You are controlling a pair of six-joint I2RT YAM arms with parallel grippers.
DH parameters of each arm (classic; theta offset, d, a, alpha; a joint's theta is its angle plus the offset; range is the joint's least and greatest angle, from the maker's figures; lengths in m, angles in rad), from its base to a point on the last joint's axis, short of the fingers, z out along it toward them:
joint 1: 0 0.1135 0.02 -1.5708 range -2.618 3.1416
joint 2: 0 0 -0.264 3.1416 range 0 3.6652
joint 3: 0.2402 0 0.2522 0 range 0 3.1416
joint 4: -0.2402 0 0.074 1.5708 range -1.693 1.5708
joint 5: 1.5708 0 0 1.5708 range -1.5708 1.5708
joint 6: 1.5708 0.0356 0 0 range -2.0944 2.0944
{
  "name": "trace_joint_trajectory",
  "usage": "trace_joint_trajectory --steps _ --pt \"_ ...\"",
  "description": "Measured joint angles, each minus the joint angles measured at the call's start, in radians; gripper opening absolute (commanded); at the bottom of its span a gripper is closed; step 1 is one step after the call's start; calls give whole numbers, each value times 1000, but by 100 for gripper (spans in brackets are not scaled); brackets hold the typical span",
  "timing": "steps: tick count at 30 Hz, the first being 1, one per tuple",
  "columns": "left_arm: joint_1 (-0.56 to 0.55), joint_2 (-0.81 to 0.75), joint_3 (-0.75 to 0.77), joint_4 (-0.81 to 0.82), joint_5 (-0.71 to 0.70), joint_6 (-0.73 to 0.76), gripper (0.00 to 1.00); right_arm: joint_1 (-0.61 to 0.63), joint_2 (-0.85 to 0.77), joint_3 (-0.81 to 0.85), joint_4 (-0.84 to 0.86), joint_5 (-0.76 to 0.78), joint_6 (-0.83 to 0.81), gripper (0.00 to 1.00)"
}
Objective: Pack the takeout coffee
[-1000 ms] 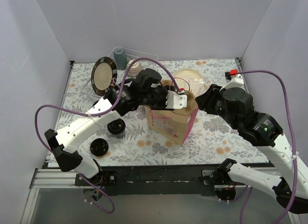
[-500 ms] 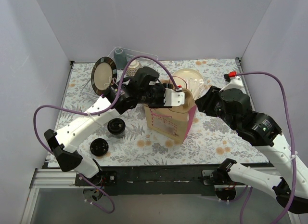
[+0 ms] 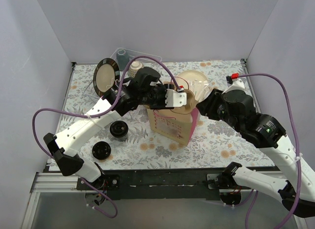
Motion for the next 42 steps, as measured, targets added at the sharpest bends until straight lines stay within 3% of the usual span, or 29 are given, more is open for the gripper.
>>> trace_joint_trajectory --steps 10,20,22,26,28,42 --pt "2 0 4 -1 3 0 0 0 37 -38 -33 -108 72 46" --pt "2 0 4 -1 16 0 0 0 74 -38 -49 -134 88 37" --pt "2 0 4 -1 21 0 0 0 89 -38 -68 -135 90 33" --pt "2 0 4 -8 35 -2 0 0 108 -37 -116 -130 94 7" --pt "2 0 6 -15 44 -8 0 0 109 -35 -124 -128 93 1" --pt "2 2 25 -22 121 -85 0 0 81 -28 -116 -159 26 1"
